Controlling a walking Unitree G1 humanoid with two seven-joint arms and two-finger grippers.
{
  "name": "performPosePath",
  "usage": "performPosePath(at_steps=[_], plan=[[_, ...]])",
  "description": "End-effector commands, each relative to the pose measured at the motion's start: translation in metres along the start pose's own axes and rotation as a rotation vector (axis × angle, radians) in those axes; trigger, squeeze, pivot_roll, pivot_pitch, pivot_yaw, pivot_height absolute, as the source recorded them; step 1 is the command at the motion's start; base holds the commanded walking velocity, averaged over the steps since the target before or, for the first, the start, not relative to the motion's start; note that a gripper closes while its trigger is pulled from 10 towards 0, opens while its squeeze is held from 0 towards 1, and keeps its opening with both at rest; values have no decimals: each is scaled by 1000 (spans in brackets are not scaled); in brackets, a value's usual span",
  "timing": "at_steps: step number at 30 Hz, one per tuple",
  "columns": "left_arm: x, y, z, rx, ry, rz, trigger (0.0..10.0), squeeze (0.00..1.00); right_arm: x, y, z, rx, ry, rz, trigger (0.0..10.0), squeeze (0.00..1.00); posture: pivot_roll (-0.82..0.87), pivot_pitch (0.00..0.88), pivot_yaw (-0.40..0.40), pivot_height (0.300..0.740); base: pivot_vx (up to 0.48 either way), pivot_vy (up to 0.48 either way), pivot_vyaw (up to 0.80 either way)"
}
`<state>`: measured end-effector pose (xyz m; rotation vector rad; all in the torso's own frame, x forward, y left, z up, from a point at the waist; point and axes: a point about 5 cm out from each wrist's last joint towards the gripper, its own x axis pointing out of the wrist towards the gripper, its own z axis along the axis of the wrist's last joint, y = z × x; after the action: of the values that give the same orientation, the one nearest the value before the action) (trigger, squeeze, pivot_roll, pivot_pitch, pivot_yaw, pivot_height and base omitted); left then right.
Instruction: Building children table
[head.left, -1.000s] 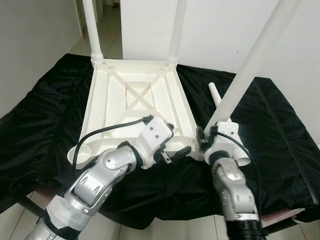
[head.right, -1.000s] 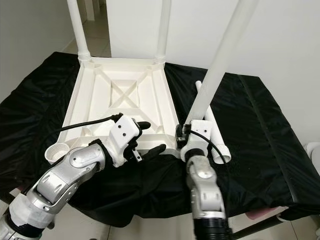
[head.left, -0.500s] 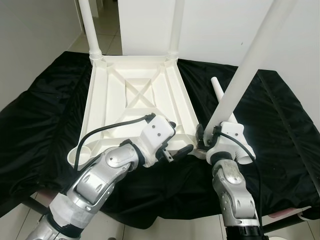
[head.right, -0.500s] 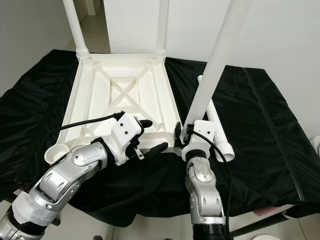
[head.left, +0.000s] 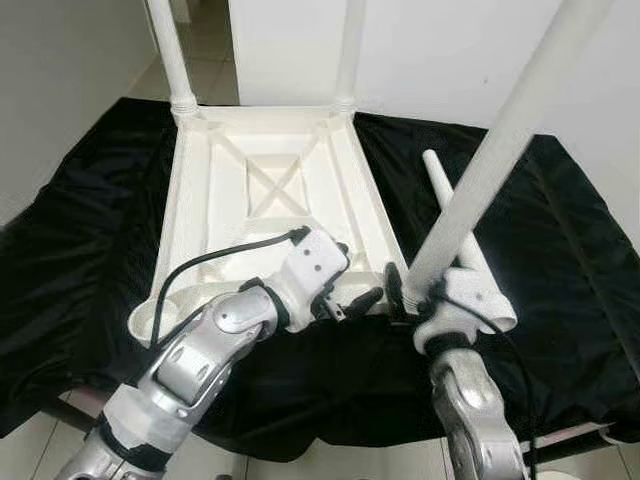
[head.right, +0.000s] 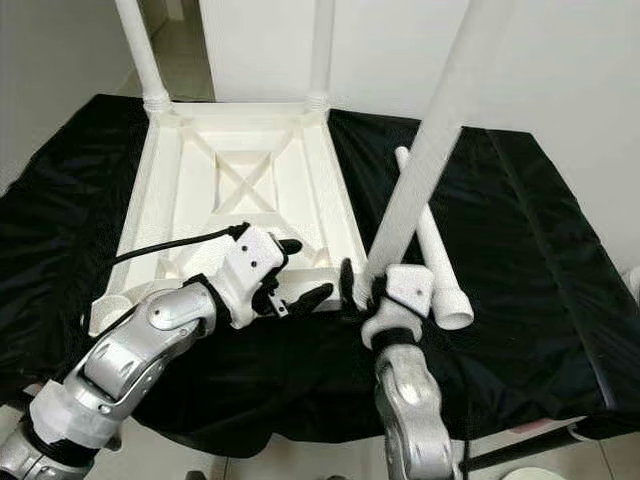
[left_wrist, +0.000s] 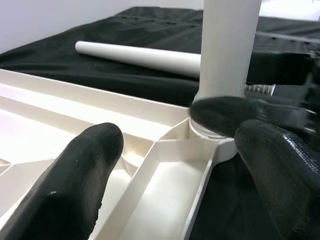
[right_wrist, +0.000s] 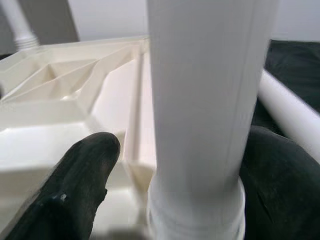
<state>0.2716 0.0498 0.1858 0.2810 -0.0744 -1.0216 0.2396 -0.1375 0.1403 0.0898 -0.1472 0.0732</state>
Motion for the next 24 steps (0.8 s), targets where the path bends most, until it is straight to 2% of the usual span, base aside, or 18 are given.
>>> performPosePath(at_steps=[1,4,10,11,16,19,24], plan=[[0,3,-2,23,12,-1,10000,0,-4,-1,3,7,-27,19,10000,0,-30,91,-24,740,0,0,0],[-1,11,-7,15,44,40,10000,0,-17,-5,0,-5,-30,49,10000,0,-36,84,-24,740,0,0,0],[0,20,-15,21,95,84,10000,0,-26,-8,-7,7,-5,92,10000,0,-39,74,-23,740,0,0,0],[0,29,-26,31,180,140,10000,0,-29,-8,-12,11,10,115,10000,0,-40,69,-20,740,0,0,0],[-3,42,-40,4,268,199,10000,0,-29,-5,-19,4,43,157,10000,0,-40,68,-18,740,0,0,0],[-4,45,-43,-6,289,206,10000,0,-28,-4,-20,2,47,167,10000,0,-40,68,-18,740,0,0,0],[-12,61,-57,-10,401,302,10000,0,-21,0,-18,14,27,185,10000,0,-36,67,-17,740,0,0,0]])
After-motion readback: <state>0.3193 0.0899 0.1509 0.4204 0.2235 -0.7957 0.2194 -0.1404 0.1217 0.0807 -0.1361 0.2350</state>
